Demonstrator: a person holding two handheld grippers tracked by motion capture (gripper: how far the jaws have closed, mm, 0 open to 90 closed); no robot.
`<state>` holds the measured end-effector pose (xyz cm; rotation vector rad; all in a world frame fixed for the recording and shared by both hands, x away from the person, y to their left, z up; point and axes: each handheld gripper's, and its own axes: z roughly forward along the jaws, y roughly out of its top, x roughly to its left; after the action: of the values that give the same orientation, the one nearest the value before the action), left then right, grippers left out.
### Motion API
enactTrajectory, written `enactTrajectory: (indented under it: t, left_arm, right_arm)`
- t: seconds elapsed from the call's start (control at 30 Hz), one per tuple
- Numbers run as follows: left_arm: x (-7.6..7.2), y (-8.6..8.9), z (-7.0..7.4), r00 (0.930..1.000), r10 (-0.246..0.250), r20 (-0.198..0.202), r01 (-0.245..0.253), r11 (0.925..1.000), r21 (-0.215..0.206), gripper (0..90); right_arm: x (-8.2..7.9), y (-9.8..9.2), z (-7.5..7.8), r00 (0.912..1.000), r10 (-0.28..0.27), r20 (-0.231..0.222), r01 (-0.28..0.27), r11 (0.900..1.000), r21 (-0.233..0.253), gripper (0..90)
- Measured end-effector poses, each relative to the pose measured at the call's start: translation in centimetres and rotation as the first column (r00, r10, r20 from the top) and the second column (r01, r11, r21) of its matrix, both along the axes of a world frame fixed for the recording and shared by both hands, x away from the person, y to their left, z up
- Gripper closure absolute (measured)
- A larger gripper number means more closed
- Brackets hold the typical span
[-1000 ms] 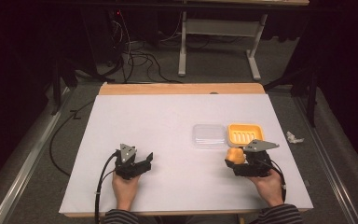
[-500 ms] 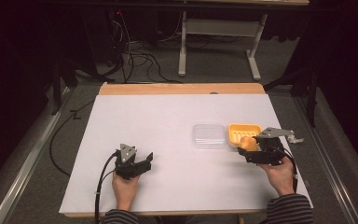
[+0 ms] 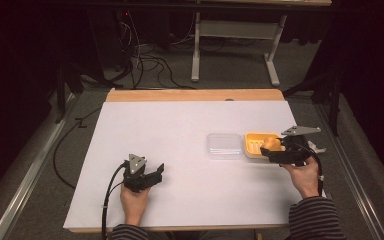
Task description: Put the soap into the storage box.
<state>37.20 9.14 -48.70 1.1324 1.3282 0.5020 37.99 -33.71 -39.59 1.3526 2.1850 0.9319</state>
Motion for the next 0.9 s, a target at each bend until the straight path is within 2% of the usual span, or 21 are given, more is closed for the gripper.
enactTrajectory:
  t: [0.23, 0.37, 0.9]
  left_arm:
    - [0.0, 0.0, 0.0, 1.0, 0.0, 0.0, 0.0, 1.0, -0.001, 24.4]
    - [0.0, 0.0, 0.0, 1.0, 0.001, 0.001, -0.001, 1.0, 0.001, 24.4]
    - [-0.1, 0.0, 0.0, 1.0, -0.002, 0.009, 0.002, 0.9999, 0.01, 24.2]
  right_arm:
    - [1.3, 0.0, -0.4, 0.9995, -0.016, -0.026, 0.015, 1.0, -0.016, 25.9]
    - [1.9, 0.0, -0.8, 0.9993, -0.027, -0.026, 0.026, 1.0, -0.01, 25.9]
    - [3.6, -0.3, -2.0, 0.9952, -0.073, -0.065, 0.072, 0.997, -0.017, 25.8]
